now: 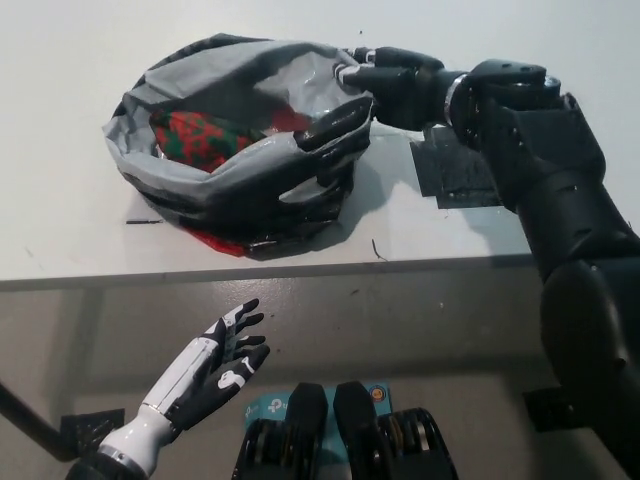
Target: The robot uses its right hand to pick up a bag of coffee beans and puts it in the black plastic bag, then the robot grabs the top of the bag and lifts it.
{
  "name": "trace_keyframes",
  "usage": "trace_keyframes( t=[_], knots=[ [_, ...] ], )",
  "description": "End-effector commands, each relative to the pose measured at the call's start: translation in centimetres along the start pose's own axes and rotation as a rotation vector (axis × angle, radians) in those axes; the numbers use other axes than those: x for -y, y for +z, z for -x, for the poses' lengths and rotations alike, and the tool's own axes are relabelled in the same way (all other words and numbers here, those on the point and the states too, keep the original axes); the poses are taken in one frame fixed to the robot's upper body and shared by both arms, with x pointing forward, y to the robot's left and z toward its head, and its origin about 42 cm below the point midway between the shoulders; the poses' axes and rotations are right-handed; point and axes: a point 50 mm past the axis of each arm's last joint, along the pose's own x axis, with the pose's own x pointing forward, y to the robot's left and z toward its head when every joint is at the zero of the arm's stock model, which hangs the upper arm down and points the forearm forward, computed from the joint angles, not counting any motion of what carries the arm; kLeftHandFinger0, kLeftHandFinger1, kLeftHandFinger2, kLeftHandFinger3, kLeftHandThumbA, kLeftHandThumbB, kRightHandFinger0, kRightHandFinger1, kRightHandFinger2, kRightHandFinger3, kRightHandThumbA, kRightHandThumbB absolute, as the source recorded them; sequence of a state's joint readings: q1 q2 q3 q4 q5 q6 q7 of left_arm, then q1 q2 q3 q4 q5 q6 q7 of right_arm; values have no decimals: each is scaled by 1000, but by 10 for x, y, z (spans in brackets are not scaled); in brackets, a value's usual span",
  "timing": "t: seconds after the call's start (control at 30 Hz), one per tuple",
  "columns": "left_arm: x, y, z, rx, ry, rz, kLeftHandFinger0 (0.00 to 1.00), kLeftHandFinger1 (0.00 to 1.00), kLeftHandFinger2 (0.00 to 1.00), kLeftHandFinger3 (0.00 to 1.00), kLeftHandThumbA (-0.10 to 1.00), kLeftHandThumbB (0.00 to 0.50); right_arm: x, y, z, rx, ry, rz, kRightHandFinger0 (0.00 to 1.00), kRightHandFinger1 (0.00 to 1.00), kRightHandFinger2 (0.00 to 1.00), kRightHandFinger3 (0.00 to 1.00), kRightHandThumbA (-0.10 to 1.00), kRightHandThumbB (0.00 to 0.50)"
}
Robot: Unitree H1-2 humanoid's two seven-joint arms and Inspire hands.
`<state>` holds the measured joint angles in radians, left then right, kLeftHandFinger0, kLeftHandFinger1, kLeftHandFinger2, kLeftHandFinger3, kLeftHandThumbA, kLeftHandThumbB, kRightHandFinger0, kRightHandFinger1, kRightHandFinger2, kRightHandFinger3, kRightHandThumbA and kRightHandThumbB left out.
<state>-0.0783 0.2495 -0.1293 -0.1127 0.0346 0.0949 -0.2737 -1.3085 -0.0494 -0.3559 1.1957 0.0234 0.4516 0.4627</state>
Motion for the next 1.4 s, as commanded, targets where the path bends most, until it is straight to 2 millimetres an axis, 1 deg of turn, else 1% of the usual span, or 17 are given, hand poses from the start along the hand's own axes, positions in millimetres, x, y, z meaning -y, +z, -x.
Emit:
trace_keyframes(
  t=[0.0, 0.1, 0.2, 0.37, 0.4, 0.47, 0.5, 0.53, 0.57, 0.63, 0.67, 0.7, 0.77, 0.87, 0.93, 1.0, 1.37],
  knots=[
    [-11, 18, -7, 80, 1, -41, 883, 870, 1000, 1000, 750, 130, -81, 103, -2, 263, 182, -370, 0, 0, 422, 950, 64, 10],
    [-11, 18, -7, 82, 1, -41, 876, 868, 1000, 1000, 751, 125, -97, 111, -3, 282, 228, -420, 0, 3, 435, 965, 96, 0],
    [-12, 20, -11, 85, -2, -50, 865, 866, 1000, 1000, 760, 136, -115, 121, -3, 309, 247, -461, 0, 0, 454, 1000, 55, 44],
    [-13, 21, -9, 83, -4, -48, 867, 872, 1000, 1000, 761, 135, -141, 125, -7, 314, 269, -550, 0, 0, 495, 1000, 70, 0],
    [-13, 22, -9, 85, -4, -48, 859, 871, 1000, 1000, 751, 128, -149, 128, -7, 317, 292, -585, 0, 19, 532, 1000, 130, 0],
    [-12, 22, -10, 86, -3, -45, 857, 871, 1000, 1000, 747, 127, -160, 134, -7, 322, 317, -634, 0, 35, 554, 933, 137, 1],
    [-11, 23, -10, 86, -1, -46, 864, 879, 1000, 1000, 740, 125, -172, 141, -6, 319, 350, -689, 0, 47, 550, 734, 156, 0],
    [-11, 22, -10, 86, -1, -46, 864, 879, 1000, 1000, 740, 125, -176, 143, -6, 317, 359, -707, 0, 49, 548, 711, 156, 0],
    [-11, 23, -10, 91, 0, -48, 865, 880, 1000, 1000, 738, 123, -189, 152, -3, 315, 386, -747, 0, 51, 534, 861, 164, 0],
    [-11, 22, -10, 95, 1, -46, 865, 881, 1000, 1000, 738, 123, -203, 162, 0, 316, 411, -761, 0, 48, 526, 882, 198, 0],
    [-11, 22, -10, 94, 0, -49, 862, 880, 1000, 1000, 740, 128, -210, 168, 2, 317, 416, -760, 0, 35, 519, 804, 224, 0],
    [-10, 22, -11, 94, -1, -54, 845, 870, 1000, 1000, 742, 122, -215, 174, 5, 318, 418, -744, 0, 5, 500, 637, 318, 0],
    [-10, 22, -12, 96, -3, -62, 843, 869, 1000, 1000, 743, 123, -227, 186, 11, 322, 424, -731, 0, 0, 490, 615, 341, 0],
    [-10, 22, -13, 98, -5, -66, 845, 868, 1000, 1000, 748, 131, -242, 204, 21, 341, 436, -737, 0, 10, 515, 724, 309, 0],
    [-11, 22, -13, 101, -5, -64, 850, 868, 1000, 1000, 748, 133, -250, 217, 29, 367, 439, -736, 0, 33, 572, 1000, 267, 0],
    [-10, 23, -13, 104, -7, -59, 863, 865, 1000, 1000, 736, 122, -259, 233, 39, 393, 429, -727, 0, 89, 671, 1000, 207, 0],
    [-5, 23, -13, 93, -13, -57, 977, 890, 1000, 1000, 730, 137, -294, 284, 79, 459, 418, -565, 0, 195, 698, 1000, 241, 0]
  ],
)
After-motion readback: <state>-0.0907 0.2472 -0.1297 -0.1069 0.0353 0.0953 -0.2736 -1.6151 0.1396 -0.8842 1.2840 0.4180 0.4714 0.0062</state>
